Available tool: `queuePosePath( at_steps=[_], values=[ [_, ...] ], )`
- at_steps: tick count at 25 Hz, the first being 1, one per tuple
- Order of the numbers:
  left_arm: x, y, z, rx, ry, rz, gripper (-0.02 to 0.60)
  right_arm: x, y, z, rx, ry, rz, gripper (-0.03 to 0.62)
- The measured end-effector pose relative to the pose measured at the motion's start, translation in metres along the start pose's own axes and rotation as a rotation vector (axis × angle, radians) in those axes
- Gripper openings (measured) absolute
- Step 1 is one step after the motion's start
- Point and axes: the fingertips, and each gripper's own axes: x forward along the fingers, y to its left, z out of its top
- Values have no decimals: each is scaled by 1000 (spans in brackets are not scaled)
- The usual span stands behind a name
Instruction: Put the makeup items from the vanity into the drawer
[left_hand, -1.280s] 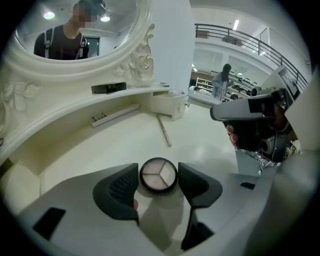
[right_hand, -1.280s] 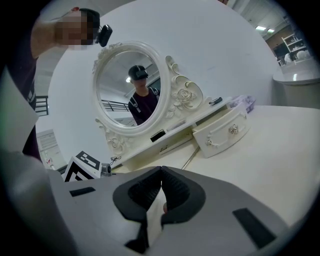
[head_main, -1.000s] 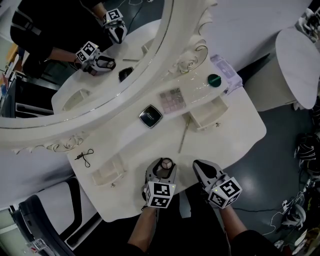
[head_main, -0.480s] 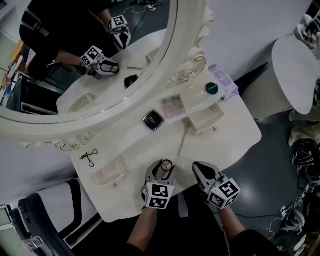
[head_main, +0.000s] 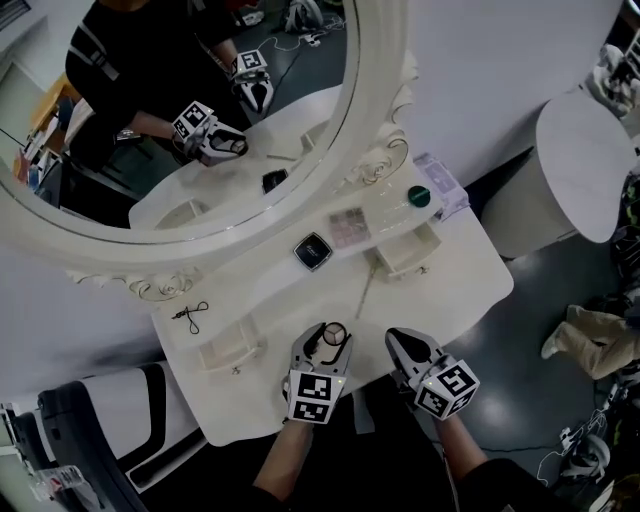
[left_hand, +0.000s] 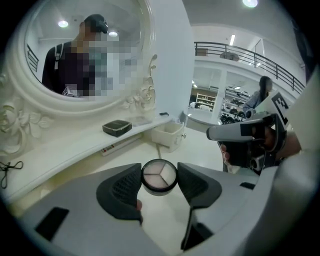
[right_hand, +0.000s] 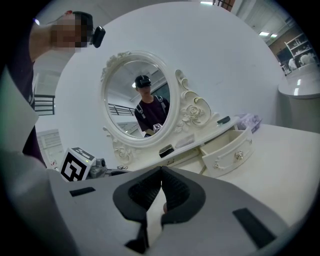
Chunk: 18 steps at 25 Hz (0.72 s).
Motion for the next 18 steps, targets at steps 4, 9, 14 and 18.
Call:
queuePosePath(
  at_steps=[4,9,14,18],
  values=[
    [-19,-5,20,-3,-49,2,232,-7,12,12,-18,-19,13,23],
    [-44,-15,36,13,-102,7,232,-20,24,21,-20,-53,17,23],
    [-60,-23,44,25,-140,14,233,-30,32,23,-20,-76,20,23],
    [-64,-27,48,33,-163,21,232,-32,36,24,-32,-84,32,23]
  ],
)
